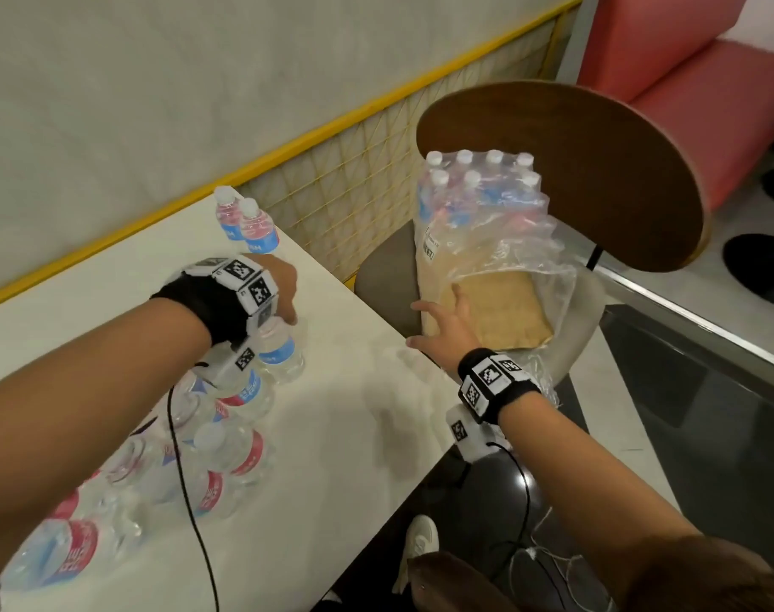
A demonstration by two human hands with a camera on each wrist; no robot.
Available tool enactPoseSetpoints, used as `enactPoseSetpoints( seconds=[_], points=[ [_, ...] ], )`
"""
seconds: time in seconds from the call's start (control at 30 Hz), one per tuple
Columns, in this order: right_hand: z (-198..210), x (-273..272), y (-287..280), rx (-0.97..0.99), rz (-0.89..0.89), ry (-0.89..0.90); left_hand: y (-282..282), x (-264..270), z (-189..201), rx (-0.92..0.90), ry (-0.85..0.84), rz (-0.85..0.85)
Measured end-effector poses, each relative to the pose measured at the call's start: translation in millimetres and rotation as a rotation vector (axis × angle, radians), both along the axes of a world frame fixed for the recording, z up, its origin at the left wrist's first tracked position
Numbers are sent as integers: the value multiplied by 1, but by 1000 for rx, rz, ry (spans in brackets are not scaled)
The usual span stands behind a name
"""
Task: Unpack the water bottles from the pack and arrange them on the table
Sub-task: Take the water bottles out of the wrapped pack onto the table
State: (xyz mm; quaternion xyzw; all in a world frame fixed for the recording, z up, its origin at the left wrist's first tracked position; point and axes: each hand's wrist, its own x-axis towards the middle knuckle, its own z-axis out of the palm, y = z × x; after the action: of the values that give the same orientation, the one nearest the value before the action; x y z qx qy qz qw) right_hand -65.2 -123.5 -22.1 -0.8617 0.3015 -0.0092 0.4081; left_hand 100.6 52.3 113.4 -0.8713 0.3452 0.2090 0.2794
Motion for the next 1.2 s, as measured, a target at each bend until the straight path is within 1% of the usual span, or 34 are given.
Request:
enactPoseSetpoints(
  seconds=[0.07,0.13,0.2,0.23,0.3,0.37,0.43,0.47,0.5,0.53,0.67,0.77,0.8,0.87,0.93,0.97,1.1,1.13,1.2],
  points=[
    [2,8,-2,5,80,30,-18,-12,-4,-216,-32,-87],
    [3,15,5,23,150,22,-43,-30,-3,-472,64,-159],
    [4,21,19,76,180,-25,-71,-49,-6,-609,153,-220],
    [4,23,25,102,178,-41,-86,-60,-7,-643,172,-247],
    [0,25,31,101,181,-12,-111,-77,-15,-642,224,-238],
    [1,23,27,45,239,70,-131,-87,-25,-524,229,-220],
    [2,15,19,47,271,60,-147,-85,-41,-424,188,-200],
    [2,10,14,68,261,29,-152,-81,-49,-450,178,-159],
    [3,4,6,82,231,0,-157,-77,-52,-523,181,-107],
    [3,-2,-1,99,177,-20,-159,-72,-54,-621,189,-57],
    [-3,-18,-35,168,-100,-24,-160,-58,-52,-976,201,20],
    [-4,-17,-50,197,-167,-25,-161,-60,-52,-1242,302,174],
    [-3,-14,-53,205,-170,-34,-162,-63,-51,-1293,358,228],
    [1,-5,-59,219,-167,-63,-163,-68,-49,-1328,469,328],
    [9,7,-65,206,-166,-68,-164,-69,-48,-1285,511,398],
    [13,13,-70,183,-162,-42,-163,-68,-50,-1254,513,415],
    [29,39,-91,93,-128,170,-160,-61,-51,-1161,495,397],
    [32,46,-99,54,-98,196,-159,-60,-51,-1147,492,378],
    [44,60,-110,-4,-60,219,-158,-58,-52,-1091,430,289]
  ],
)
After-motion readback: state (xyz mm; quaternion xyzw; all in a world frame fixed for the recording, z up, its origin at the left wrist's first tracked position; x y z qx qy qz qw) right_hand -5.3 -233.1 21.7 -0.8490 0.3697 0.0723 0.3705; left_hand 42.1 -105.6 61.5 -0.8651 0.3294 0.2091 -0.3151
